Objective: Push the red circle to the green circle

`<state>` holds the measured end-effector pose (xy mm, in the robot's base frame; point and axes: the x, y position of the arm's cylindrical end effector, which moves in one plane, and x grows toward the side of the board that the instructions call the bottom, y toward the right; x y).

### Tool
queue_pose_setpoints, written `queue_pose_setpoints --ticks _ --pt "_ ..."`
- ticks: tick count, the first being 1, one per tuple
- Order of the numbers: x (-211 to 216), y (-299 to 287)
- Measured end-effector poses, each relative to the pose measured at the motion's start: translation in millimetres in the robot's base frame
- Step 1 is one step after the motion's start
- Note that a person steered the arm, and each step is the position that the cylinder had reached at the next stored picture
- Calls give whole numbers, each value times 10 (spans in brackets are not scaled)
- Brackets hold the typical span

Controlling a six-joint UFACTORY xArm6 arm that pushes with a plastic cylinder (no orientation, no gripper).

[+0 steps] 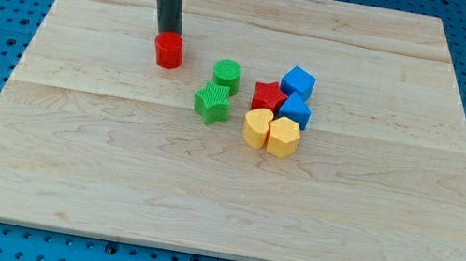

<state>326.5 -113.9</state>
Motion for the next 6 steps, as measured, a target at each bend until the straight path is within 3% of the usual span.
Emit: queue_pose_setpoints --ticks 1,2,4,5,6 --pt "152 -497" --pt "609 -699" --pt "116 371" --pt "103 502" --pt "239 121"
